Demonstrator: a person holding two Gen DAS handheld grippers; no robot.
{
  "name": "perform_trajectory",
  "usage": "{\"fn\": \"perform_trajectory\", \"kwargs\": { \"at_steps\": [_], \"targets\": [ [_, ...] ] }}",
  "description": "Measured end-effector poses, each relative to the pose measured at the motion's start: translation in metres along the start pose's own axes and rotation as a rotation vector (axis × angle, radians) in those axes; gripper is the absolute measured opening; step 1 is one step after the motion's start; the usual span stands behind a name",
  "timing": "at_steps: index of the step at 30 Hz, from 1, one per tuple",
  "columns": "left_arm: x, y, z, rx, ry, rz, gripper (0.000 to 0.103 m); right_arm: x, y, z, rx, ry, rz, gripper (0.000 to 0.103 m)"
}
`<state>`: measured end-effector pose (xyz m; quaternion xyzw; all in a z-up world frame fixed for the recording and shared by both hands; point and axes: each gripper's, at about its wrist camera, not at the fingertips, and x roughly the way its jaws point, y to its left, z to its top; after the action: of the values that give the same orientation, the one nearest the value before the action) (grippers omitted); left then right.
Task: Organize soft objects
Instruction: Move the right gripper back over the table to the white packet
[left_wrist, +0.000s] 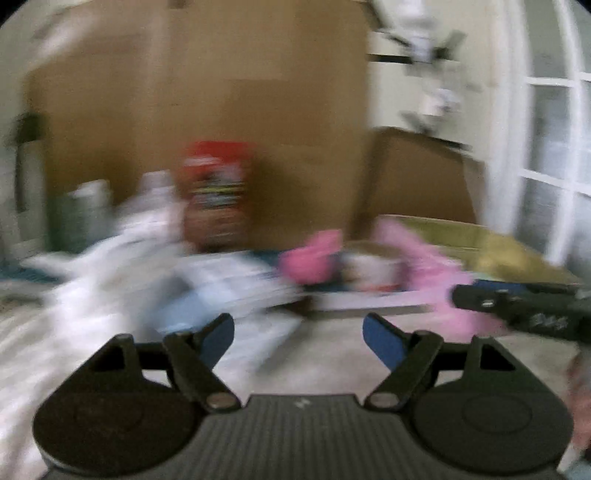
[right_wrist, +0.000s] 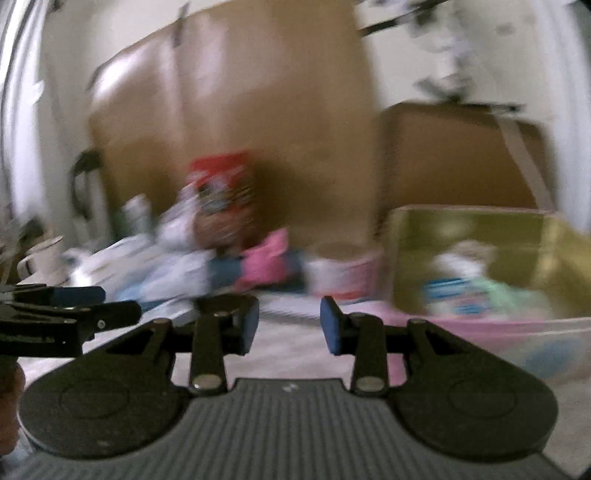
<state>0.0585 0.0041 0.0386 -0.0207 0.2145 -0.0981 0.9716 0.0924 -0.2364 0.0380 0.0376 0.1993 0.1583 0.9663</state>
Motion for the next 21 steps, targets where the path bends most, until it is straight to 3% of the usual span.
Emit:
{"fn": "perform_trajectory", "kwargs": {
  "at_steps": [3,7,8,13,14,15,21],
  "targets": [
    [0.002,0.045,-0.011,-0.079,0.019,0.137,0.079,0.031,0.037,0.007,-0.052,0.06,0.09,0.046],
    [0.002,0.072,-0.019,-0.193,0.024,0.123,0.077,0.079,0.077,0.026,-0.122,0.076,0.155,0.091],
    [0.0,0.072,-0.019,-0.19,0.012,0.117,0.077,0.091,0.085,0.029,-0.126,0.09,0.167,0.092],
    [0.005,0.066,-0.015,-0.165,0.009,0.118,0.077,0.146,0.103,0.035,-0.152,0.179,0.135,0.09],
    [0.003,0.068,-0.015,-0.177,0.007,0.113,0.077,0.153,0.103,0.033,-0.147,0.208,0.136,0.085],
    [0.003,0.071,-0.015,-0.192,0.007,0.107,0.077,0.157,0.101,0.032,-0.132,0.237,0.153,0.073],
    [0.0,0.091,-0.017,-0.284,0.015,0.067,0.077,0.094,0.091,0.014,-0.165,0.169,0.121,0.072]
  ]
}}
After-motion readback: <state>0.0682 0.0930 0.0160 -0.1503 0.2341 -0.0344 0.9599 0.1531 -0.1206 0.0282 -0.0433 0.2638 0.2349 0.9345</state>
